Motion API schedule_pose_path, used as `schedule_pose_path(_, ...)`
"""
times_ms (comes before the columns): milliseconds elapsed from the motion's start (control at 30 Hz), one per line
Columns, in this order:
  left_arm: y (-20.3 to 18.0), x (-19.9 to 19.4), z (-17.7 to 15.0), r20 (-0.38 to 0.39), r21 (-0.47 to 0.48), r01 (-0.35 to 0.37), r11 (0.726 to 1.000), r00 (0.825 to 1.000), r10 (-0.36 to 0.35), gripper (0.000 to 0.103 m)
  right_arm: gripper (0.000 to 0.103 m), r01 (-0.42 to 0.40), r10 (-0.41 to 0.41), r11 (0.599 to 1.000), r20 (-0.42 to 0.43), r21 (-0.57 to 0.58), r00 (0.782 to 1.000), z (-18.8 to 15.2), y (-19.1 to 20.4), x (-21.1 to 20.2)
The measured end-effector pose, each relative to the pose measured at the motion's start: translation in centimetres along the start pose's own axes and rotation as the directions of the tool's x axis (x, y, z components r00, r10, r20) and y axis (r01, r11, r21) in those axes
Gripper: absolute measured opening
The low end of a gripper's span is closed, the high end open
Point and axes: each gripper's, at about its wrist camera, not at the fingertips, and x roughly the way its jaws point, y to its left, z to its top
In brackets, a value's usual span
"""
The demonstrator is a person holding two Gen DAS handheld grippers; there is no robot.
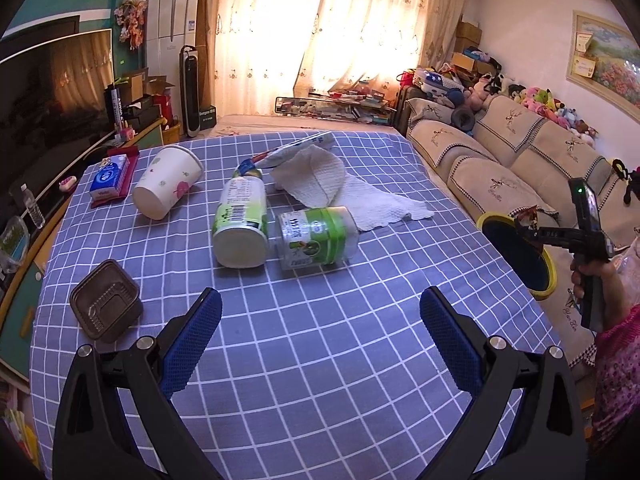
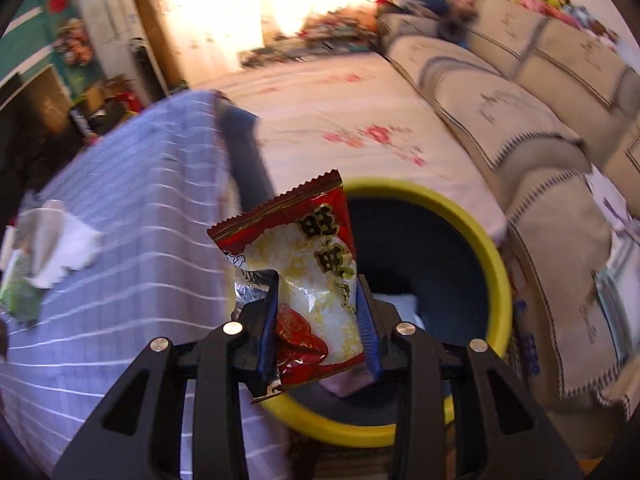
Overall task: Collect trash
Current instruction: 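Carry the red snack bag into the yellow bin and release it with the right gripper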
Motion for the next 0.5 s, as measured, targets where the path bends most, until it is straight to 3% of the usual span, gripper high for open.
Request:
schedule_pose_path(167, -0.8, 0.3, 0.3, -0.005, 0.018, 0.005, 1.0, 1.0, -0.005, 0.098, 0.038, 0.041, -0.04, 0.999, -0.03, 0.027, 0.999, -0.5, -2.1, 2.1)
schedule_pose_path(300, -1.1, 0.5, 0.4, -0.011, 0.023, 0.009, 1.0, 1.0, -0.009, 0.098, 0.057, 0.074, -0.072, 0.997, -0.044, 0.031, 0.996, -0.5, -2.6, 3.1)
schedule_pose_path(500, -1.2, 0.8, 0.4, -0.018, 0.022, 0.016, 1.0, 1.0, -0.016, 0.098, 0.063, 0.085, -0.084, 0.995, -0.025, 0.043, 0.996, -0.6, -3.0, 2.3)
